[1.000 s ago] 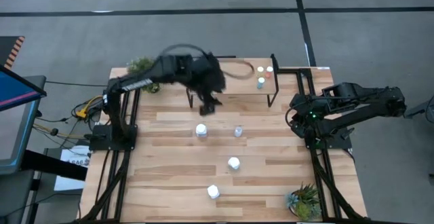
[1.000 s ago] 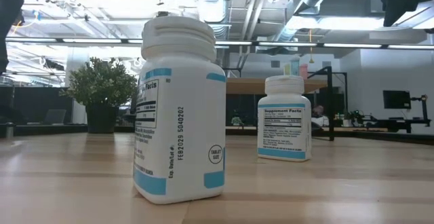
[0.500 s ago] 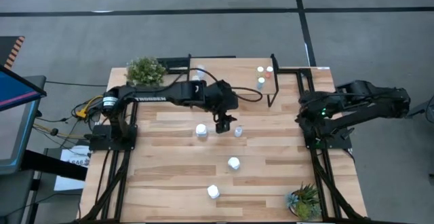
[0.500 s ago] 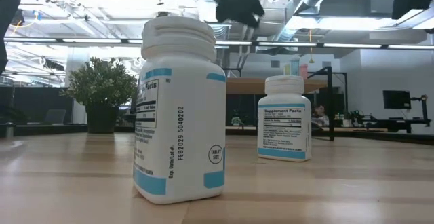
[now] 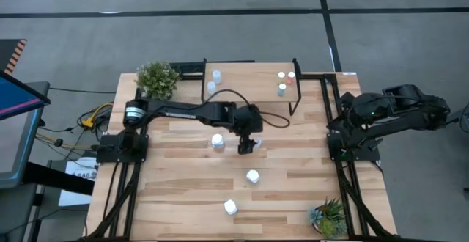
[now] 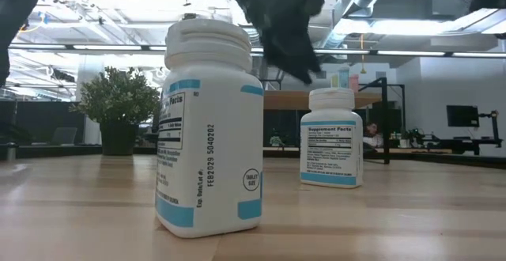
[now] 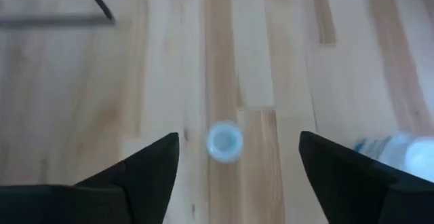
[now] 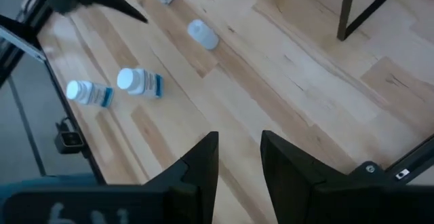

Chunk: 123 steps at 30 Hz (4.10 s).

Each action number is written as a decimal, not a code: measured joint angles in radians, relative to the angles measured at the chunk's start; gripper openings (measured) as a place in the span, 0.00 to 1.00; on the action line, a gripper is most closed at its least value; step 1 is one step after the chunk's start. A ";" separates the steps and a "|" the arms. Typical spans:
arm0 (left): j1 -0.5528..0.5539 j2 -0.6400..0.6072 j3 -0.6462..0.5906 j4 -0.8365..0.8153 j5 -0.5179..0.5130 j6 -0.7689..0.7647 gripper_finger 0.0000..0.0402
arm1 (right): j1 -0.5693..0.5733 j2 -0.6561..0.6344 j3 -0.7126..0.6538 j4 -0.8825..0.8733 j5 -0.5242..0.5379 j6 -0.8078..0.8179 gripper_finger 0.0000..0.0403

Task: Pick and place medicine bottles onto shelf by color
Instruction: Put the transparent pill bottle on the shelf

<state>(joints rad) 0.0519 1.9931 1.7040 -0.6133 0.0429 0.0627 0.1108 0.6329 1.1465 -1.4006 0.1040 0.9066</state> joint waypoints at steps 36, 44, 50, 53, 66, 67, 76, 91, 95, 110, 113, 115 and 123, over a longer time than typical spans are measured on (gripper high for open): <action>-0.014 0.189 0.000 0.090 -0.051 0.068 0.72 | 0.000 -0.004 0.000 -0.002 0.002 0.011 0.33; -0.014 0.189 0.000 0.110 -0.050 0.068 0.54 | 0.000 -0.004 0.000 -0.008 0.002 0.003 0.33; -0.014 0.189 0.000 0.107 -0.050 0.060 0.37 | 0.000 -0.004 0.000 -0.008 0.002 0.002 0.33; -0.014 0.187 0.000 0.099 -0.050 0.052 0.29 | 0.000 -0.004 0.000 -0.008 0.002 0.002 0.33; 0.027 0.049 0.176 -0.276 0.001 -0.050 0.28 | 0.000 -0.004 0.000 -0.013 0.002 0.002 0.33; 0.031 0.039 0.209 -0.315 -0.007 -0.049 0.28 | 0.000 -0.004 0.000 -0.013 0.002 0.002 0.33; 0.135 0.021 0.481 -0.499 -0.048 0.048 0.28 | 0.000 -0.004 0.000 -0.013 0.002 0.002 0.33; 0.392 0.022 0.491 -0.658 -0.051 0.151 0.27 | 0.000 -0.004 0.000 -0.014 0.002 0.002 0.33; 0.415 0.022 0.490 -0.692 -0.051 0.171 0.27 | 0.000 -0.004 0.000 -0.015 0.002 0.002 0.33; 0.443 0.024 0.424 -0.667 -0.029 0.267 0.28 | 0.000 -0.004 0.000 -0.015 0.002 0.002 0.33; 0.443 0.023 0.423 -0.651 -0.028 0.267 0.28 | 0.000 -0.004 0.000 -0.018 0.002 0.002 0.33; 0.443 0.023 0.423 -0.653 -0.028 0.270 0.28 | 0.000 -0.004 0.000 -0.022 0.002 0.002 0.33; 0.446 0.023 0.423 -0.652 -0.028 0.274 0.28 | 0.000 -0.004 0.000 -0.021 0.002 0.002 0.33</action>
<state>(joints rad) 0.4978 2.0163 2.1273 -1.2655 0.0151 0.3370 0.1109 0.6289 1.1461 -1.4220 0.1059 0.9089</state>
